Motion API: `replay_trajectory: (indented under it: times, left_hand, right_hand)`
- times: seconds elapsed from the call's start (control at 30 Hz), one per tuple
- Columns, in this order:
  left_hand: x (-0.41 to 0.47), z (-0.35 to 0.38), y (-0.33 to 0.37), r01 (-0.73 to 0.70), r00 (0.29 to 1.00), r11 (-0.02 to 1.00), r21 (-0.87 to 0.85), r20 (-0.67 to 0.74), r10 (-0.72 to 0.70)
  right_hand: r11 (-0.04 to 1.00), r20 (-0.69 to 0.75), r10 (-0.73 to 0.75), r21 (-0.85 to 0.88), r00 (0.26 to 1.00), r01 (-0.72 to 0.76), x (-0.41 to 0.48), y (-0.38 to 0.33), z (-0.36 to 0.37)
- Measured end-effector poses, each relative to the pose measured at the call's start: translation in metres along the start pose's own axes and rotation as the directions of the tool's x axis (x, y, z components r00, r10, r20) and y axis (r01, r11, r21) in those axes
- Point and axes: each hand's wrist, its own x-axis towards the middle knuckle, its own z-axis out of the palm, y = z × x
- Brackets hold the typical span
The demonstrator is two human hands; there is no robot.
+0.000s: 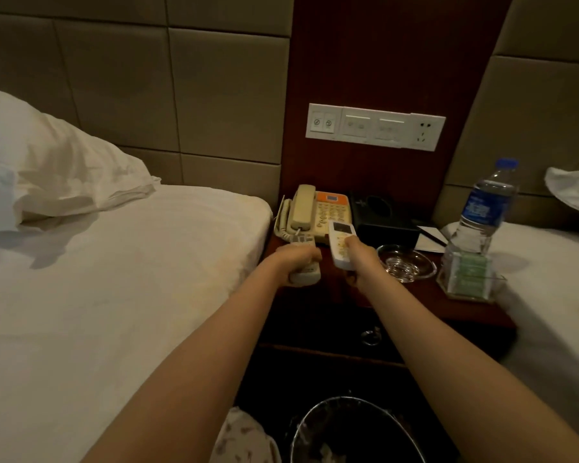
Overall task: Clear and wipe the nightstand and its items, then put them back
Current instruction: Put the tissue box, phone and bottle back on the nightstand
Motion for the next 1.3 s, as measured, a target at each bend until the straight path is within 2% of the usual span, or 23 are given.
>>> replay_trajectory:
  times: [0.07,0.27,0.5,0.63,0.8,1.07,1.17,1.3]
  left_hand:
    - [0.009,0.010,-0.002,0.015,0.997,0.990,0.140,-0.076,-0.005]
    - [0.025,0.029,-0.009,-0.031,0.969,0.942,0.334,-0.222,0.111]
    - [0.034,0.040,-0.011,-0.044,0.929,0.839,0.542,-0.287,0.234]
    - [0.036,0.042,-0.013,0.006,0.910,0.771,0.636,-0.324,0.260]
    - [0.035,0.037,-0.013,0.070,0.911,0.762,0.643,-0.353,0.215]
    - [0.031,0.036,-0.016,0.086,0.901,0.720,0.688,-0.362,0.238]
    - [0.028,0.034,-0.016,0.080,0.908,0.719,0.690,-0.349,0.233]
    - [0.024,0.032,-0.015,0.083,0.913,0.751,0.655,-0.352,0.207]
  right_hand:
    - [0.999,-0.010,0.025,-0.046,1.000,-0.026,0.002,0.005,-0.007]
    - [0.983,-0.066,0.026,-0.178,0.997,-0.038,0.010,0.020,-0.020]
    - [0.958,-0.082,-0.006,-0.286,0.997,-0.018,0.017,0.025,-0.018]
    - [0.927,-0.093,-0.026,-0.375,0.995,-0.011,0.015,0.026,-0.016]
    - [0.909,-0.083,-0.059,-0.416,0.995,0.019,0.009,0.024,-0.015]
    - [0.880,-0.087,-0.179,-0.460,0.980,0.120,-0.005,0.028,-0.012]
    - [0.820,-0.011,-0.247,-0.535,0.969,0.203,-0.016,0.030,-0.012]
    - [0.707,0.054,-0.277,-0.665,0.959,0.242,-0.024,0.033,-0.015]
